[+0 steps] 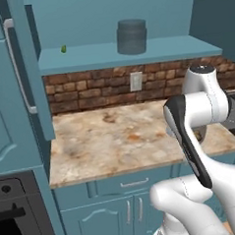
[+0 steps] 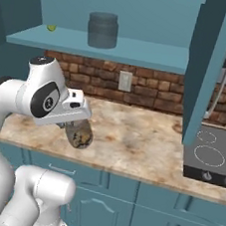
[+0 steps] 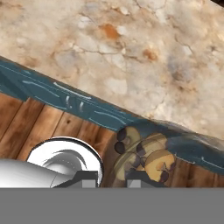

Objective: Pick the jar and jar from the dining table and place them in the open cabinet. Close the cabinet after placing the objects.

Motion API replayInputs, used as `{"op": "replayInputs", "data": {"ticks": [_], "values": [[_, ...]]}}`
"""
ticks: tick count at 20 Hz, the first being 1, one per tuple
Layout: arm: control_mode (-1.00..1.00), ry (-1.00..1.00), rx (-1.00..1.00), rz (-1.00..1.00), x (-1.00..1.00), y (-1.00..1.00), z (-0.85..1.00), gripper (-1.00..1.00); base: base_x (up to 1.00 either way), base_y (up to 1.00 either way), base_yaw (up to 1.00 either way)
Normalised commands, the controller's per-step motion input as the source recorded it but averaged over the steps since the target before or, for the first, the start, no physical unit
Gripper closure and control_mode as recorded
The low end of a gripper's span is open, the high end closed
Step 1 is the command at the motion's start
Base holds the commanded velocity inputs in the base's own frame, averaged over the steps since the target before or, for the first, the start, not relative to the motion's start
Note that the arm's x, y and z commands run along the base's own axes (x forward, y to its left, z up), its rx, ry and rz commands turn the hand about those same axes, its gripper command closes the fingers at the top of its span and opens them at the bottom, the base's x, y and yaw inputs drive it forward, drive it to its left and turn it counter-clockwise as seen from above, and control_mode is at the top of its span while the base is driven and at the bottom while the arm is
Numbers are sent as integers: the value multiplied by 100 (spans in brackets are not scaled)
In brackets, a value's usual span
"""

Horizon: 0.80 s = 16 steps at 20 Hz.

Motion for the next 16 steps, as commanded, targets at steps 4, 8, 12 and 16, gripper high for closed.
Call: {"op": "replayInputs", "data": {"ticks": [4, 8, 12, 16], "values": [[100, 0, 0, 0, 0, 0, 0, 100, 45, -7, -5], [100, 0, 0, 0, 0, 0, 0, 100, 38, -2, -5], [100, 0, 0, 0, 0, 0, 0, 100, 26, 0, -4], [100, 0, 0, 0, 0, 0, 0, 100, 6, 0, -8]]}}
